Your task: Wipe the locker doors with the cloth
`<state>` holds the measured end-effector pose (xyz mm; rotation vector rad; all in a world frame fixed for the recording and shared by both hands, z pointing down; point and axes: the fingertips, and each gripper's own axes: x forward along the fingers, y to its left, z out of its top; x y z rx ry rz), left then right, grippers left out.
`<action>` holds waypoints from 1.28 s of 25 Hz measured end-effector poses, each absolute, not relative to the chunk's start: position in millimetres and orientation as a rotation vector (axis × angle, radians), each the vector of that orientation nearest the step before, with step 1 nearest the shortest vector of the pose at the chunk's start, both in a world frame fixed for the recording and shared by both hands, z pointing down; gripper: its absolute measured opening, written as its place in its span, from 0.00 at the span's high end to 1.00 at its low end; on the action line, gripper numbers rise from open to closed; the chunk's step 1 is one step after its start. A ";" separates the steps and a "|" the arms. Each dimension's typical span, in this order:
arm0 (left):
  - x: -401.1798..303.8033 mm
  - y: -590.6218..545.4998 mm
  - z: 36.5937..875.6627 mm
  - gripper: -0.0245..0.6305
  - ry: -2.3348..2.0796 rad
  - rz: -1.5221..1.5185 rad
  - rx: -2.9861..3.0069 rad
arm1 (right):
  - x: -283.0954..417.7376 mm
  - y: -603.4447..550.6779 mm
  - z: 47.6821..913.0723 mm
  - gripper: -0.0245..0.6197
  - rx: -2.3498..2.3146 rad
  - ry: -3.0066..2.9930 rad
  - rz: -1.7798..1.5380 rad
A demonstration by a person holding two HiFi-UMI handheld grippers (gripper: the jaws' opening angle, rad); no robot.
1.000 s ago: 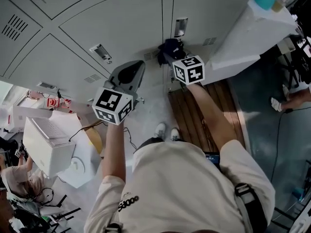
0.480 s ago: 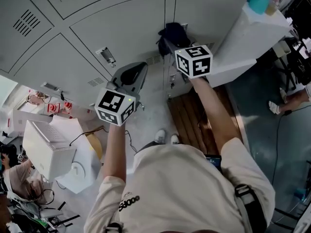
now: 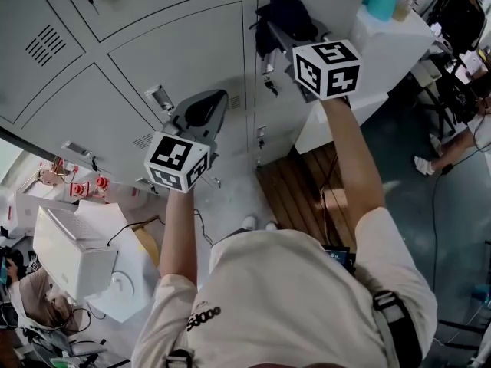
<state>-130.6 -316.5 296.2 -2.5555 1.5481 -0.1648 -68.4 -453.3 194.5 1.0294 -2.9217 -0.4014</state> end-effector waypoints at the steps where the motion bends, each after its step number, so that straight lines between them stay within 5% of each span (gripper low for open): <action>1: -127.5 -317.4 290.7 0.93 1.532 -0.154 -2.551 | -60.6 -450.0 187.8 0.82 1.033 -2.925 -0.408; 15: -74.8 -359.0 257.2 0.93 1.401 -0.239 -2.450 | 68.5 -418.2 217.8 0.82 1.235 -2.752 -0.401; 32: -42.6 -373.9 291.9 0.93 1.360 -0.227 -2.544 | 105.4 -394.0 280.6 0.82 1.341 -2.643 -0.304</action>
